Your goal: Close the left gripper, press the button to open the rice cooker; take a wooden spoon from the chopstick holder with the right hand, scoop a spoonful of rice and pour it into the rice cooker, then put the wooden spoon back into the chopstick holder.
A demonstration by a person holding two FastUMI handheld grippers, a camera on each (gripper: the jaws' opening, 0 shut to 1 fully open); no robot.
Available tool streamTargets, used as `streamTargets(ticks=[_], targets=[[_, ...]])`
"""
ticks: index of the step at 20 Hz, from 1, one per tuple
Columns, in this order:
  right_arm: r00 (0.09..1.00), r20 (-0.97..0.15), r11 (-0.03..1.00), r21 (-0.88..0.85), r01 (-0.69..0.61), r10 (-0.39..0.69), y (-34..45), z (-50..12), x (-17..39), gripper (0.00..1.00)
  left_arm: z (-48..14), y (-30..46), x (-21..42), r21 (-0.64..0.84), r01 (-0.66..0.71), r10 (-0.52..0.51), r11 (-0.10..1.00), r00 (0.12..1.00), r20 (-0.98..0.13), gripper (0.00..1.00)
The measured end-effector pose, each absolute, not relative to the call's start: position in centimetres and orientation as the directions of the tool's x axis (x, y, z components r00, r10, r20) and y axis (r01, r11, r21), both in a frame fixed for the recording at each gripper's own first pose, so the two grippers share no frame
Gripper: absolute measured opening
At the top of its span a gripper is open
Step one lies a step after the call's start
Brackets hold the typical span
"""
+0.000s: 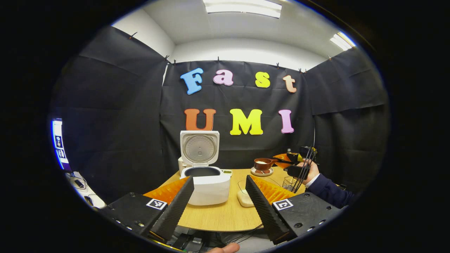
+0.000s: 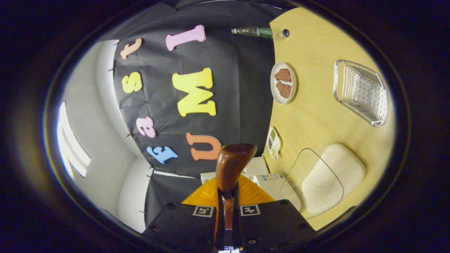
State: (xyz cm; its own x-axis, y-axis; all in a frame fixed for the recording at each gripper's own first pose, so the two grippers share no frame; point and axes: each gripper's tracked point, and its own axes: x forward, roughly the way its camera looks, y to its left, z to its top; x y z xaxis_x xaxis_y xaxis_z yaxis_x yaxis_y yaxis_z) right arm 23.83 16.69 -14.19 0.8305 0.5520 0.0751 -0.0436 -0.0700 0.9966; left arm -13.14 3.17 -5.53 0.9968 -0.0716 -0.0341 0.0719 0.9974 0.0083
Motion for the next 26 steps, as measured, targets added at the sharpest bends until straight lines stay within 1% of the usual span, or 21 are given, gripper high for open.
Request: streamTargets(ticks=[3, 4, 5, 6, 10, 14, 19, 23, 26], targets=[[0.805, 0.117, -0.061, 0.993, -0.100, 0.582, 18.8, -11.5, 25.4, 0.13, -4.2, 4.1, -12.7, 0.018, 0.072, -0.072, 0.997, 0.997, -0.024, 0.94], [0.800, 0.120, -0.045, 0.992, -0.116, 0.588, 19.6, -10.9, 26.0, 0.13, -4.1, 4.8, -12.4, 0.022, 0.063, -0.063, 0.998, 0.998, -0.026, 0.94], [0.799, 0.117, -0.021, 0.991, -0.129, 0.590, 20.4, -10.5, 26.8, 0.10, -3.8, 5.3, -12.3, 0.029, 0.054, -0.053, 0.998, 0.998, -0.023, 0.94], [0.794, 0.112, 0.000, 0.990, -0.139, 0.597, 21.4, -10.1, 27.7, 0.13, -3.8, 5.9, -12.0, 0.034, 0.044, -0.043, 0.998, 0.999, -0.021, 0.94], [0.755, 0.098, 0.071, 0.980, -0.188, 0.649, 26.6, -8.6, 30.3, 0.13, -4.0, 7.8, -10.8, 0.029, 0.003, -0.002, 1.000, 1.000, -0.031, 0.94], [0.730, 0.052, 0.226, 0.934, -0.277, 0.681, 31.3, -7.3, 32.0, 0.14, -4.1, 10.5, -9.8, 0.020, -0.078, 0.079, 0.997, 0.996, -0.044, 0.94], [0.719, 0.004, 0.374, 0.852, -0.367, 0.695, 37.2, -6.5, 33.4, 0.14, -4.8, 11.7, -10.0, -0.005, -0.102, 0.102, 0.995, 0.992, -0.074, 0.94], [0.740, -0.036, 0.501, 0.757, -0.418, 0.672, 40.2, -6.9, 34.4, 0.14, -5.0, 12.3, -10.8, 0.002, -0.113, 0.113, 0.994, 0.990, -0.083, 0.94], [0.763, -0.051, 0.600, 0.653, -0.462, 0.644, 41.5, -7.1, 35.2, 0.14, -5.0, 12.6, -11.1, 0.007, -0.114, 0.114, 0.993, 0.990, -0.077, 0.94]])
